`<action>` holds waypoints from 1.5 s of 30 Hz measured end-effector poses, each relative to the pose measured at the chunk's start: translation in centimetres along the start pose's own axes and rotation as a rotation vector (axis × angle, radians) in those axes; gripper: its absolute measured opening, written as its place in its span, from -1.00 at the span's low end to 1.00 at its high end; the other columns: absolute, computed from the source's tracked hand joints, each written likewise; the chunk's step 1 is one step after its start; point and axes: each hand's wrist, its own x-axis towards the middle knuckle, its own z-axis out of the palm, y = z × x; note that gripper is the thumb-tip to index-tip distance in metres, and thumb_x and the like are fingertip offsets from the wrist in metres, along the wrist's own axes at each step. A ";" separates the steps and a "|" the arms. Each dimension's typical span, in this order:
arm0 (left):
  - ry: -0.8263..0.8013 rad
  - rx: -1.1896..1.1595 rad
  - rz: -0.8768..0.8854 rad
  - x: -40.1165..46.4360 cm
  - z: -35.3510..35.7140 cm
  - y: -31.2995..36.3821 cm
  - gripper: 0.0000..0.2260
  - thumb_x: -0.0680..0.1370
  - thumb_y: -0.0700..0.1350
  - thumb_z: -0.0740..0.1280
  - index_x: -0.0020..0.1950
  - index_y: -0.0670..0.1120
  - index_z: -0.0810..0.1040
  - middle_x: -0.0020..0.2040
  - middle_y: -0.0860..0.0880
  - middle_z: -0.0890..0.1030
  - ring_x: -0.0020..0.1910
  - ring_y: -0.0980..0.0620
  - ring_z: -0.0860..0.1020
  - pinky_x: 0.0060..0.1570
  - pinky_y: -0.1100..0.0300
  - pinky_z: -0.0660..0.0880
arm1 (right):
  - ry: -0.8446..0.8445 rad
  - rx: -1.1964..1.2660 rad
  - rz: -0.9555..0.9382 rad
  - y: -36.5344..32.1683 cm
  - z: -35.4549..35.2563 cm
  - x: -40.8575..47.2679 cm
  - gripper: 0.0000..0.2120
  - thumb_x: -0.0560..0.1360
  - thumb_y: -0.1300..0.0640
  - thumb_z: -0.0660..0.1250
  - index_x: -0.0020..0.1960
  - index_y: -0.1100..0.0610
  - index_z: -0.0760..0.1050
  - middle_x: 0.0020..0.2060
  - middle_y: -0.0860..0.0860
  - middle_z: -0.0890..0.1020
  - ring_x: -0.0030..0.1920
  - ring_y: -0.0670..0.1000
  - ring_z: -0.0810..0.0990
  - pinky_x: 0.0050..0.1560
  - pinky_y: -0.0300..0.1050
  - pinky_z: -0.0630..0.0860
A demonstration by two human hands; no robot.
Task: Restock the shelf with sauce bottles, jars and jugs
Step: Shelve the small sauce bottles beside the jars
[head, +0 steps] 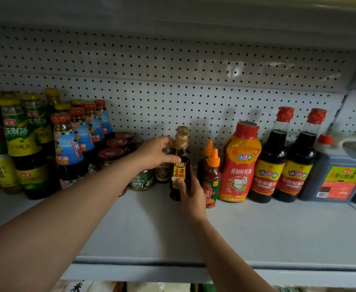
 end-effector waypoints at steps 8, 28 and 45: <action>0.138 0.162 0.249 -0.1 -1.7 3.2 -0.56 0.38 -0.10 0.56 0.19 0.17 0.53 0.41 0.10 0.44 0.36 0.20 0.29 0.28 0.24 0.12 | -0.001 -0.001 -0.003 0.0 -0.2 0.0 -0.49 0.64 0.07 0.30 0.56 0.08 0.29 0.31 -0.08 0.53 0.28 -0.18 0.46 0.05 -0.62 0.34; 0.176 0.441 0.339 2.0 -1.7 3.3 -0.67 0.39 -0.06 0.55 0.09 -0.01 0.53 0.16 0.07 0.55 0.17 0.06 0.41 0.46 0.01 0.05 | -0.006 -0.090 0.052 0.2 0.4 1.8 -0.54 0.66 0.07 0.26 0.53 0.09 0.28 0.38 0.04 0.51 0.36 0.02 0.48 0.06 -0.40 0.32; 0.145 0.424 0.215 6.3 -1.4 1.5 -0.66 0.44 -0.04 0.51 0.14 0.12 0.48 0.28 -0.02 0.42 0.31 -0.10 0.35 0.28 -0.03 0.31 | -0.006 -0.095 0.071 1.4 2.1 5.7 -0.47 0.69 0.03 0.19 0.60 0.09 0.12 0.54 0.06 0.29 0.55 0.07 0.23 0.55 0.02 0.16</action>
